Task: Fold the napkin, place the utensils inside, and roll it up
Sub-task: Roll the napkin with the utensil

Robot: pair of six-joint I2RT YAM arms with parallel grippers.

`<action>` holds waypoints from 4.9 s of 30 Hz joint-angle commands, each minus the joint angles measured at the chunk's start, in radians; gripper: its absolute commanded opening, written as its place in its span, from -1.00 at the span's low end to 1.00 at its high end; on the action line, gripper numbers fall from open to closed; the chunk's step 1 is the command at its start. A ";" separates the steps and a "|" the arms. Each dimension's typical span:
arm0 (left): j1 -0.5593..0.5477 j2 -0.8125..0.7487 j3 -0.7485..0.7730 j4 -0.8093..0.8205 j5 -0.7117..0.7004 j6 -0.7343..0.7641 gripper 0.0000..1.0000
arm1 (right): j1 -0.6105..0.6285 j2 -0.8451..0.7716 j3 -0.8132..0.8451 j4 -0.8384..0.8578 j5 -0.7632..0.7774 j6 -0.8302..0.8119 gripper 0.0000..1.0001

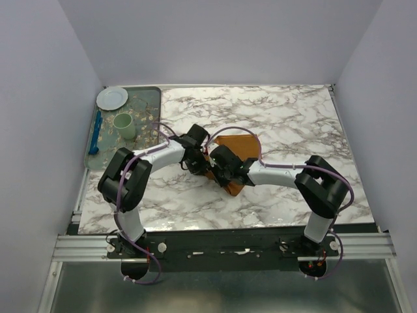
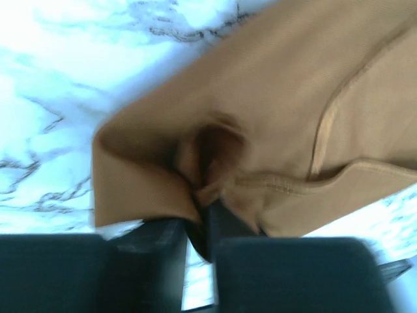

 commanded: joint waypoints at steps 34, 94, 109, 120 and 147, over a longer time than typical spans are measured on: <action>0.002 -0.161 -0.284 0.522 0.129 0.082 -0.96 | -0.390 0.260 -0.127 0.168 -0.911 0.175 -0.98; 0.019 0.083 -0.309 0.460 0.115 0.161 -1.00 | -0.315 -0.033 -0.008 -0.370 -0.179 0.061 -0.71; 0.027 0.097 -0.281 0.422 0.140 0.204 -1.00 | -0.240 -0.386 0.017 -0.289 0.207 -0.184 0.97; 0.030 0.083 -0.293 0.433 0.146 0.197 -1.00 | -0.220 -0.316 0.003 -0.312 -0.158 -0.325 0.91; 0.077 0.078 -0.292 0.423 0.195 0.209 -1.00 | 0.019 -0.052 -0.034 -0.110 0.174 -0.522 -0.07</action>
